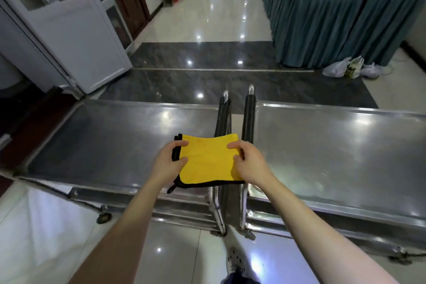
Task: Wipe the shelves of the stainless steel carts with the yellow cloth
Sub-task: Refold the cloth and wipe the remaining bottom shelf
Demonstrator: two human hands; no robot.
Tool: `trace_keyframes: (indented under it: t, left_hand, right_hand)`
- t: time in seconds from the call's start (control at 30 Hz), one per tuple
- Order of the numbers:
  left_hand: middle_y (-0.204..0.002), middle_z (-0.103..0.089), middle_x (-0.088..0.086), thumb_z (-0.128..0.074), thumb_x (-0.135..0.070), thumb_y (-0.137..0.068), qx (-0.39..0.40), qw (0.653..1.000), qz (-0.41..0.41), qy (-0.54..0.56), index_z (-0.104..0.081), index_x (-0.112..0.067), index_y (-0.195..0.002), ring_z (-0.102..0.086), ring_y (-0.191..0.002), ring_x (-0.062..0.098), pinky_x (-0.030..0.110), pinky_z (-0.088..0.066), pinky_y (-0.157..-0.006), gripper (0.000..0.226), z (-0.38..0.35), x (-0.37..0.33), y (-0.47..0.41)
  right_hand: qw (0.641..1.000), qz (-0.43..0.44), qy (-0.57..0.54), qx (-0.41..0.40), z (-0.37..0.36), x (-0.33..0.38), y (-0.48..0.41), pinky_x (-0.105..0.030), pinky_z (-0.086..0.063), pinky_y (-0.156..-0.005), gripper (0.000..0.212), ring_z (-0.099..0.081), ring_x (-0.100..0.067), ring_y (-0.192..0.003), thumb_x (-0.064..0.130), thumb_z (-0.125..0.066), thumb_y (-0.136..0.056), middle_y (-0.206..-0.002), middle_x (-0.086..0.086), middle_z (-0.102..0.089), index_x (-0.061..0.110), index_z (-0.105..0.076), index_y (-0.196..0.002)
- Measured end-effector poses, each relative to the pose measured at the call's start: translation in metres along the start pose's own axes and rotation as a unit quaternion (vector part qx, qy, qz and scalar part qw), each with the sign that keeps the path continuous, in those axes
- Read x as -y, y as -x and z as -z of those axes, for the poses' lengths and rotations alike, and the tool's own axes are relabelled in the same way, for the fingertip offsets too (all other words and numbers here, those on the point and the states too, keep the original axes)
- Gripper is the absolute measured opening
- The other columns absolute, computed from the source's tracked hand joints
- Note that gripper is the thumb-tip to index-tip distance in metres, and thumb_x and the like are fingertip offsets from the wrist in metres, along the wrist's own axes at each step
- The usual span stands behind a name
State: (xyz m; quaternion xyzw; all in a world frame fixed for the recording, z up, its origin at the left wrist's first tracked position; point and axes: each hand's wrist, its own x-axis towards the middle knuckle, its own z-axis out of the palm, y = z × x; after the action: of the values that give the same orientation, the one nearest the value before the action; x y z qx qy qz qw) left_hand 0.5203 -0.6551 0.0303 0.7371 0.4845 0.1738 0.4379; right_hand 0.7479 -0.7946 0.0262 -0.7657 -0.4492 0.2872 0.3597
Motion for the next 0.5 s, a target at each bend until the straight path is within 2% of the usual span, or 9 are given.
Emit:
trace_keyframes:
  t: [0.03, 0.1, 0.17, 0.27, 0.33, 0.4, 0.43, 0.5]
  left_hand:
    - [-0.145, -0.06, -0.003, -0.073, -0.008, -0.1, -0.004, 1.0, 0.005, 0.009, -0.067, -0.029, -0.138, -0.061, -0.128, 0.023, 0.046, -0.054, -0.106, 0.044, 0.002, -0.003, -0.015]
    - [-0.134, -0.062, -0.009, -0.074, -0.009, -0.098, -0.024, 0.999, 0.009, 0.035, -0.07, -0.039, -0.132, -0.067, -0.115, 0.022, 0.044, -0.059, -0.097, 0.046, 0.007, -0.01, -0.044]
    - [-0.128, -0.063, -0.018, -0.075, -0.008, -0.096, -0.032, 0.996, 0.003, 0.084, -0.073, -0.046, -0.123, -0.073, -0.101, 0.017, 0.036, -0.062, -0.084, 0.047, 0.012, -0.017, -0.072]
    - [-0.126, -0.068, -0.013, -0.074, -0.003, -0.098, -0.015, 0.99, 0.004, 0.137, -0.078, -0.04, -0.116, -0.077, -0.089, 0.01, 0.021, -0.059, -0.069, 0.041, 0.006, -0.021, -0.109]
    - [-0.125, -0.068, -0.005, -0.072, -0.004, -0.1, 0.026, 0.994, 0.027, 0.1, -0.077, -0.031, -0.122, -0.074, -0.096, 0.014, 0.02, -0.058, -0.072, 0.035, -0.006, -0.016, -0.133]
    - [-0.126, -0.065, 0.002, -0.068, -0.008, -0.104, 0.115, 0.992, 0.048, 0.023, -0.073, -0.019, -0.133, -0.067, -0.107, 0.02, 0.019, -0.055, -0.078, 0.031, -0.021, -0.008, -0.151]
    - [-0.126, -0.064, 0.005, -0.065, -0.012, -0.107, 0.161, 0.986, 0.049, -0.009, -0.072, -0.012, -0.136, -0.063, -0.109, 0.02, 0.015, -0.052, -0.076, 0.029, -0.029, -0.005, -0.155]
    - [-0.12, -0.067, 0.009, -0.06, -0.018, -0.111, 0.195, 0.98, 0.046, -0.014, -0.071, 0.0, -0.134, -0.061, -0.103, 0.016, 0.005, -0.045, -0.066, 0.031, -0.042, -0.005, -0.161]
  right_hand:
    - [1.0, -0.007, 0.007, -0.01, 0.001, 0.003, -0.016, -0.024, -0.037, -0.083, 0.039, -0.058, -0.019, -0.115, 0.004, -0.054, -0.105, -0.134, 0.0, -0.059, 0.02, -0.065, -0.139]
    - [0.999, -0.004, 0.01, -0.036, 0.002, 0.008, -0.043, -0.022, -0.036, -0.082, 0.04, -0.056, -0.016, -0.113, 0.004, -0.053, -0.104, -0.137, -0.001, -0.06, 0.021, -0.066, -0.138]
    - [0.997, 0.006, 0.003, -0.077, 0.007, 0.013, -0.065, -0.022, -0.037, -0.085, 0.04, -0.059, -0.018, -0.114, 0.003, -0.053, -0.103, -0.137, -0.002, -0.06, 0.02, -0.066, -0.138]
    - [0.992, -0.008, 0.038, -0.117, 0.009, 0.014, -0.087, -0.029, -0.044, -0.091, 0.041, -0.061, -0.026, -0.118, 0.002, -0.052, -0.103, -0.138, -0.007, -0.059, 0.015, -0.064, -0.139]
    - [0.99, -0.043, 0.117, -0.068, 0.003, 0.011, -0.101, -0.037, -0.05, -0.096, 0.038, -0.062, -0.033, -0.118, 0.002, -0.051, -0.101, -0.14, -0.014, -0.056, 0.008, -0.062, -0.137]
    - [0.971, -0.09, 0.217, 0.035, -0.014, 0.013, -0.108, -0.044, -0.053, -0.097, 0.031, -0.062, -0.039, -0.116, 0.005, -0.05, -0.102, -0.14, -0.021, -0.051, 0.003, -0.06, -0.131]
    - [0.96, -0.1, 0.253, 0.065, -0.024, 0.015, -0.109, -0.045, -0.053, -0.098, 0.03, -0.061, -0.04, -0.118, 0.008, -0.049, -0.103, -0.139, -0.022, -0.05, 0.001, -0.059, -0.13]
    - [0.947, -0.098, 0.301, 0.062, -0.043, 0.018, -0.105, -0.045, -0.052, -0.098, 0.033, -0.058, -0.04, -0.123, 0.021, -0.047, -0.109, -0.134, -0.021, -0.055, 0.0, -0.059, -0.131]
